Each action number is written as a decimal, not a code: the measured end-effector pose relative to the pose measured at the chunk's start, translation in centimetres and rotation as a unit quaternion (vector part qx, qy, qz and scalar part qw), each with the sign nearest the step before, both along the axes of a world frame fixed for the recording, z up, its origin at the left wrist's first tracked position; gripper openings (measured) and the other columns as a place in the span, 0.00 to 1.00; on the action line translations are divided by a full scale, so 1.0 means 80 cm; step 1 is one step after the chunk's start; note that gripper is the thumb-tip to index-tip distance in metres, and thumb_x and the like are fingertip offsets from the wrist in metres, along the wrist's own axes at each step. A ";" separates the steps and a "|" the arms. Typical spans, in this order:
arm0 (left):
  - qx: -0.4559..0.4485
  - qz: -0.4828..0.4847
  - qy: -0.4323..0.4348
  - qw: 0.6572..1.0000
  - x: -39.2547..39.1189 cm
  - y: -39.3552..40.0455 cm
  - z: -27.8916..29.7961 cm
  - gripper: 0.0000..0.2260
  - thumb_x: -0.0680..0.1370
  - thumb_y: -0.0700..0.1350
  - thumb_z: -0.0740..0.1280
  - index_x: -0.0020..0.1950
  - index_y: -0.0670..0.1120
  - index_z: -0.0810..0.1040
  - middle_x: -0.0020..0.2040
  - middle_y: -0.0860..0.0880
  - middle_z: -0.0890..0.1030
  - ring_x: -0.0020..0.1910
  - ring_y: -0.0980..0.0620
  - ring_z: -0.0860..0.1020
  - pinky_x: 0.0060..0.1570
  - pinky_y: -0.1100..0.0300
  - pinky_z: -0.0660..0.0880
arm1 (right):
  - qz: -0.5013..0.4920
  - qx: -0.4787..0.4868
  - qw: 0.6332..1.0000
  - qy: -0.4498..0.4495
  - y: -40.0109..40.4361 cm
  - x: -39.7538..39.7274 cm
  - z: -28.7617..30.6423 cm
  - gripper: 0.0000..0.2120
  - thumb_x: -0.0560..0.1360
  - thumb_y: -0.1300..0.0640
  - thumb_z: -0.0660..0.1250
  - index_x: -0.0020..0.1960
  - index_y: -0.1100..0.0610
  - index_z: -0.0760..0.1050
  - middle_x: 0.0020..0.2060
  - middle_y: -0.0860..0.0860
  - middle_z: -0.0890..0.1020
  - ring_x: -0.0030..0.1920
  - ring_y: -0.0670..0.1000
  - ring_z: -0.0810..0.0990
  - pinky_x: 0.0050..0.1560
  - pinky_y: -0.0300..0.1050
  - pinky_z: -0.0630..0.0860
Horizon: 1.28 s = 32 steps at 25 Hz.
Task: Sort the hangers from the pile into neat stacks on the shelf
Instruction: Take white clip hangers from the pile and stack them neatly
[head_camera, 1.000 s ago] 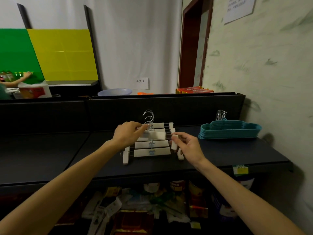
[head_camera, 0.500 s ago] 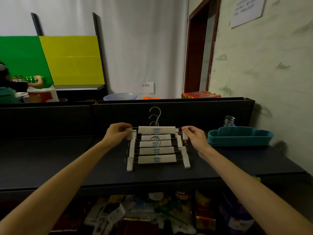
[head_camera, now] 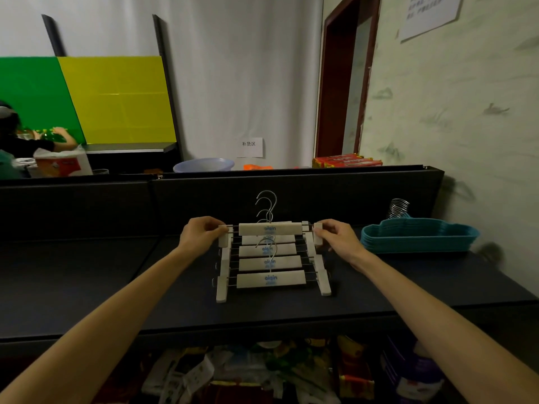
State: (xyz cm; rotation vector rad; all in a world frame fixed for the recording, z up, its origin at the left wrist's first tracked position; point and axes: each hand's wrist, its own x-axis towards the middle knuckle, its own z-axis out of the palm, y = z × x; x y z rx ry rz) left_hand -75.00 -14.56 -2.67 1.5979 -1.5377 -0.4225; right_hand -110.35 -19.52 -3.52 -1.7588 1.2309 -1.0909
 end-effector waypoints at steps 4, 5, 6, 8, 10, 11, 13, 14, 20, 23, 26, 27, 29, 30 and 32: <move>-0.004 0.007 -0.017 1.000 0.000 0.005 -0.013 0.09 0.79 0.46 0.71 0.59 0.47 0.81 0.51 0.52 0.81 0.53 0.54 0.80 0.53 0.58 0.76 | 0.004 -0.007 1.000 0.023 -0.002 -0.006 -0.018 0.10 0.79 0.56 0.68 0.60 0.54 0.80 0.53 0.48 0.83 0.56 0.46 0.80 0.58 0.43 0.75; -0.003 0.013 -0.013 1.000 -0.002 0.006 -0.016 0.09 0.79 0.46 0.71 0.59 0.47 0.82 0.51 0.52 0.81 0.53 0.55 0.80 0.54 0.57 0.77 | 0.000 -0.004 1.000 0.024 -0.001 -0.005 -0.023 0.10 0.79 0.55 0.68 0.60 0.53 0.80 0.53 0.48 0.83 0.57 0.46 0.80 0.59 0.44 0.75; 0.001 0.018 -0.006 1.000 -0.004 0.008 -0.019 0.09 0.79 0.47 0.71 0.58 0.48 0.82 0.51 0.53 0.81 0.52 0.55 0.80 0.55 0.56 0.77 | -0.007 -0.002 1.000 0.023 0.001 -0.003 -0.027 0.09 0.79 0.55 0.68 0.59 0.53 0.80 0.53 0.48 0.83 0.57 0.46 0.80 0.60 0.45 0.76; 0.006 0.017 0.008 1.000 -0.008 0.011 -0.025 0.08 0.79 0.46 0.71 0.57 0.49 0.82 0.50 0.53 0.82 0.52 0.56 0.80 0.56 0.54 0.78 | -0.021 -0.001 1.000 0.022 0.004 -0.003 -0.037 0.09 0.79 0.56 0.68 0.59 0.53 0.81 0.53 0.48 0.84 0.56 0.47 0.81 0.61 0.48 0.76; 0.007 0.010 0.014 1.000 -0.010 0.015 -0.032 0.07 0.78 0.46 0.71 0.56 0.50 0.82 0.50 0.54 0.82 0.52 0.57 0.80 0.56 0.54 0.79 | -0.020 0.008 0.999 0.027 0.009 -0.006 -0.045 0.10 0.79 0.56 0.68 0.60 0.53 0.80 0.53 0.48 0.83 0.57 0.48 0.80 0.61 0.48 0.76; 0.005 0.009 0.017 1.000 -0.011 0.017 -0.035 0.07 0.78 0.46 0.72 0.56 0.51 0.81 0.50 0.54 0.82 0.52 0.57 0.80 0.56 0.54 0.79 | -0.018 0.010 0.999 0.029 0.012 -0.007 -0.048 0.10 0.80 0.55 0.68 0.60 0.52 0.80 0.54 0.48 0.83 0.58 0.48 0.80 0.61 0.48 0.76; -0.001 0.005 0.017 1.000 -0.012 0.021 -0.036 0.06 0.78 0.46 0.71 0.55 0.52 0.81 0.49 0.55 0.81 0.52 0.57 0.80 0.56 0.55 0.78 | -0.018 0.008 0.999 0.034 0.016 -0.009 -0.051 0.10 0.80 0.55 0.67 0.61 0.52 0.79 0.54 0.47 0.82 0.58 0.47 0.79 0.61 0.47 0.76; -0.003 0.001 0.016 1.000 -0.012 0.023 -0.036 0.06 0.79 0.46 0.71 0.55 0.53 0.80 0.49 0.56 0.81 0.52 0.57 0.80 0.55 0.56 0.78 | -0.020 0.004 0.999 0.035 0.017 -0.009 -0.050 0.10 0.80 0.55 0.67 0.61 0.52 0.79 0.54 0.47 0.82 0.58 0.47 0.79 0.60 0.46 0.76; 0.000 -0.036 0.020 0.999 -0.010 0.035 -0.031 0.09 0.79 0.45 0.71 0.58 0.51 0.80 0.52 0.53 0.82 0.52 0.57 0.81 0.53 0.59 0.78 | -0.026 -0.016 0.999 0.034 0.019 -0.010 -0.049 0.10 0.80 0.56 0.67 0.61 0.53 0.79 0.53 0.46 0.82 0.56 0.46 0.80 0.54 0.38 0.75; 0.009 -0.065 0.009 0.998 -0.007 0.043 -0.031 0.13 0.78 0.42 0.72 0.61 0.48 0.79 0.53 0.51 0.83 0.50 0.55 0.83 0.53 0.56 0.82 | -0.029 -0.017 0.999 0.032 0.021 -0.009 -0.049 0.10 0.80 0.56 0.67 0.61 0.53 0.79 0.53 0.47 0.82 0.56 0.46 0.79 0.54 0.38 0.74; -0.041 -0.048 0.044 0.997 -0.001 0.048 -0.026 0.11 0.78 0.41 0.71 0.60 0.48 0.80 0.55 0.50 0.82 0.54 0.53 0.82 0.55 0.55 0.81 | -0.026 -0.025 0.999 0.009 0.021 -0.005 -0.044 0.11 0.80 0.55 0.67 0.61 0.54 0.80 0.54 0.47 0.83 0.57 0.44 0.79 0.53 0.35 0.73; -0.055 -0.044 0.046 0.996 -0.001 0.050 -0.023 0.11 0.78 0.41 0.71 0.60 0.48 0.80 0.56 0.50 0.82 0.55 0.53 0.82 0.56 0.55 0.81 | -0.023 -0.025 0.999 0.005 0.021 -0.004 -0.043 0.11 0.80 0.54 0.67 0.61 0.54 0.80 0.54 0.47 0.83 0.57 0.44 0.79 0.54 0.36 0.73; -0.043 -0.050 0.021 0.998 0.000 0.057 -0.026 0.12 0.79 0.43 0.71 0.61 0.49 0.79 0.56 0.51 0.82 0.55 0.54 0.82 0.57 0.54 0.81 | -0.019 -0.017 1.000 0.010 0.019 -0.004 -0.044 0.11 0.80 0.53 0.67 0.60 0.54 0.80 0.54 0.47 0.83 0.57 0.45 0.80 0.59 0.42 0.75; -0.018 -0.058 0.010 0.998 -0.001 0.061 -0.031 0.14 0.78 0.45 0.72 0.62 0.50 0.79 0.55 0.51 0.82 0.54 0.55 0.82 0.57 0.53 0.81 | -0.021 -0.011 1.000 0.017 0.019 -0.004 -0.046 0.11 0.80 0.53 0.67 0.60 0.53 0.80 0.54 0.47 0.83 0.57 0.46 0.80 0.61 0.45 0.75; 0.037 -0.088 0.011 0.995 -0.002 0.070 -0.041 0.22 0.72 0.51 0.77 0.65 0.52 0.77 0.55 0.53 0.82 0.53 0.55 0.82 0.56 0.54 0.81 | -0.026 0.001 0.999 0.023 0.020 -0.006 -0.053 0.11 0.80 0.53 0.67 0.61 0.52 0.80 0.54 0.47 0.83 0.57 0.46 0.79 0.62 0.48 0.75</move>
